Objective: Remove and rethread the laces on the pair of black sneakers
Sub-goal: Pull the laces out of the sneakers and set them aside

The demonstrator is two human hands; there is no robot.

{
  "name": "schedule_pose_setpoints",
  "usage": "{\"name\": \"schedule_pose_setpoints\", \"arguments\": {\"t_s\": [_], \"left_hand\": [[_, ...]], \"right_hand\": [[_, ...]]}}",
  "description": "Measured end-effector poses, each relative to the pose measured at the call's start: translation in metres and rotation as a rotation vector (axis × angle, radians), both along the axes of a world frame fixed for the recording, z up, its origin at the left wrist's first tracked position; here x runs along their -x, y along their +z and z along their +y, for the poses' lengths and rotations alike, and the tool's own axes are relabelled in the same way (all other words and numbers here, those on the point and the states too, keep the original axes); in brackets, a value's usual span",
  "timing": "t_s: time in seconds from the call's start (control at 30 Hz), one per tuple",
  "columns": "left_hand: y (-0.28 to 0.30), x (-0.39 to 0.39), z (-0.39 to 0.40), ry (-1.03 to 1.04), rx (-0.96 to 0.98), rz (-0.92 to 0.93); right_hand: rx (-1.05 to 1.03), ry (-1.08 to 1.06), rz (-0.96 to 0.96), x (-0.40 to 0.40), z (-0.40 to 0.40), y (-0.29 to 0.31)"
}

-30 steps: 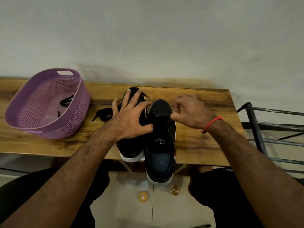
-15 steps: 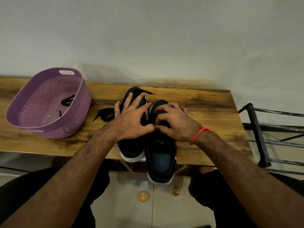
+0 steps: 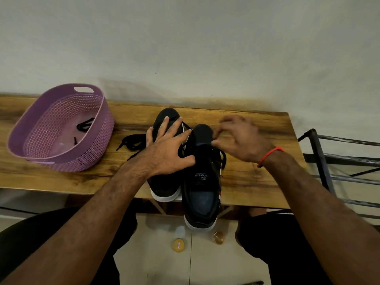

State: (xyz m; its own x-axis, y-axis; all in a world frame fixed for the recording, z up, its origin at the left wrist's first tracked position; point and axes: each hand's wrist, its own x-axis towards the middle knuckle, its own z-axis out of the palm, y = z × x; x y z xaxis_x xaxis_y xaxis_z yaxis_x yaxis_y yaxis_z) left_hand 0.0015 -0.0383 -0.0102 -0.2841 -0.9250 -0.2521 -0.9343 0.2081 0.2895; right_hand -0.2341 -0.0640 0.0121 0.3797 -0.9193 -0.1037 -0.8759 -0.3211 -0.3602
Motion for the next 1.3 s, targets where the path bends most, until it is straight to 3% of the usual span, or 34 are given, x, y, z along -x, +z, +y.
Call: {"name": "schedule_pose_setpoints", "arguments": {"t_s": [0.1,0.4,0.53,0.67,0.83,0.97,1.1,1.2,1.3], "left_hand": [[0.000,-0.002,0.000,-0.002,0.002,-0.008],[-0.001,0.000,-0.001,-0.007,0.006,-0.018],[-0.001,-0.001,-0.001,-0.008,0.001,-0.016],[0.001,-0.002,-0.001,-0.006,-0.004,-0.004],[0.002,0.000,0.000,-0.006,-0.027,-0.002],[0.002,0.000,0.000,-0.007,-0.032,-0.010],[0.001,-0.002,0.000,-0.011,-0.024,-0.019],[0.001,-0.001,0.000,-0.010,-0.029,-0.021],[0.001,0.001,0.001,-0.015,-0.027,-0.024]], "right_hand": [[-0.017,0.185,0.043,-0.028,0.014,-0.002],[-0.006,0.199,0.013,-0.021,0.013,-0.001],[-0.023,0.310,0.104,-0.034,0.020,-0.007],[0.041,0.155,0.079,-0.017,0.008,0.003],[0.089,-0.193,0.216,0.017,-0.005,0.000],[0.031,0.029,0.019,-0.014,0.009,-0.001],[-0.032,0.244,0.116,-0.038,0.023,-0.006],[-0.008,0.188,0.060,-0.029,0.016,-0.003],[0.084,-0.079,0.013,-0.006,-0.001,0.001]]}}
